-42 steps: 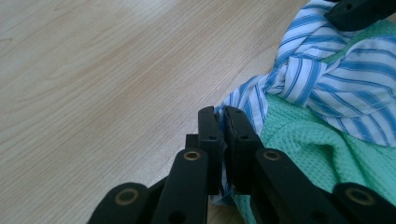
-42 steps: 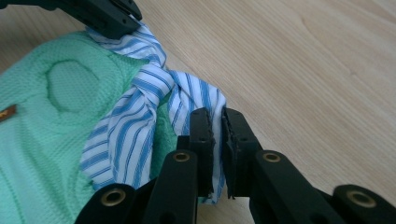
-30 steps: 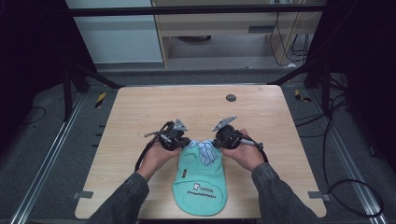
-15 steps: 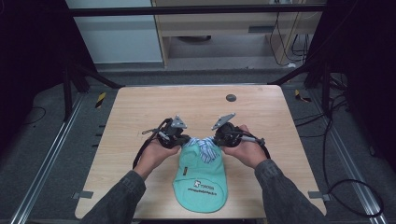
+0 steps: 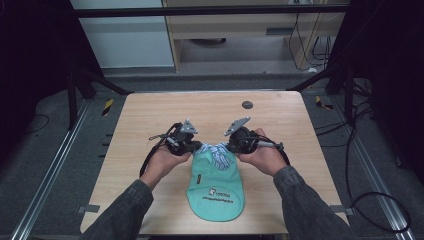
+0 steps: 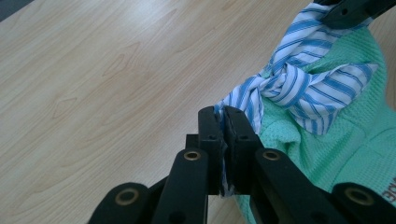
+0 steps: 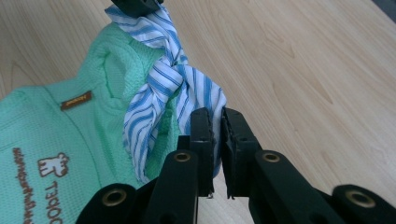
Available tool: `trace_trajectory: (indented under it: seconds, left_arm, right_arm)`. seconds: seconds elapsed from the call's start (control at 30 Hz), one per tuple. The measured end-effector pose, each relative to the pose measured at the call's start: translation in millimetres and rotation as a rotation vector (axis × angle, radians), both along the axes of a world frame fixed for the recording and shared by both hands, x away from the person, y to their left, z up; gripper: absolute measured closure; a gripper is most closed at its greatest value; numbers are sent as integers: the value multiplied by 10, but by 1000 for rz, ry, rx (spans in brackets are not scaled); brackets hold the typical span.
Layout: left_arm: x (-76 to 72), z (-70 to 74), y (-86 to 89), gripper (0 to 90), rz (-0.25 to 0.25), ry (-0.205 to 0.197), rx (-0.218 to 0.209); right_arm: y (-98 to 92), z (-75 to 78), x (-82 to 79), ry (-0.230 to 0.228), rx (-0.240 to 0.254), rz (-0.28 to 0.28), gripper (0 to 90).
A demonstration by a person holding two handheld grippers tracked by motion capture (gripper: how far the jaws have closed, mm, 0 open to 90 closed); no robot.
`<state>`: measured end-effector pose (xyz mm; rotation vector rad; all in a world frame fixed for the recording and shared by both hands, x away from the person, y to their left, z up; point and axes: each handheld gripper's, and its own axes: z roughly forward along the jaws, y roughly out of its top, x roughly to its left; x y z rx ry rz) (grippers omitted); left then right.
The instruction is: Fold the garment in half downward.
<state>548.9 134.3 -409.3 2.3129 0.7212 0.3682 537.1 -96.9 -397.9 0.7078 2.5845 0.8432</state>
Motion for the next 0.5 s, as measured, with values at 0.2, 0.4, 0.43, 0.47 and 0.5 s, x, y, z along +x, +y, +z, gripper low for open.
trace_trajectory:
  seconds: [0.2,0.4,0.43,0.47,0.5]
  left_arm:
    - [12,86,-1,865,1,-16,2]
    - [28,158,-16,865,2,-31,-6]
    - [32,168,-16,865,2,-34,-8]
    - [38,178,-16,865,1,-34,-5]
    - [39,186,-21,865,6,-36,-9]
  right_arm:
    - [9,91,8,-19,-3,6,836]
    - [2,164,7,-31,-9,10,837]
    - [-1,177,3,-32,-8,10,837]
    - [-3,193,-1,-36,-8,11,838]
    - [-5,209,-5,-37,-10,11,838]
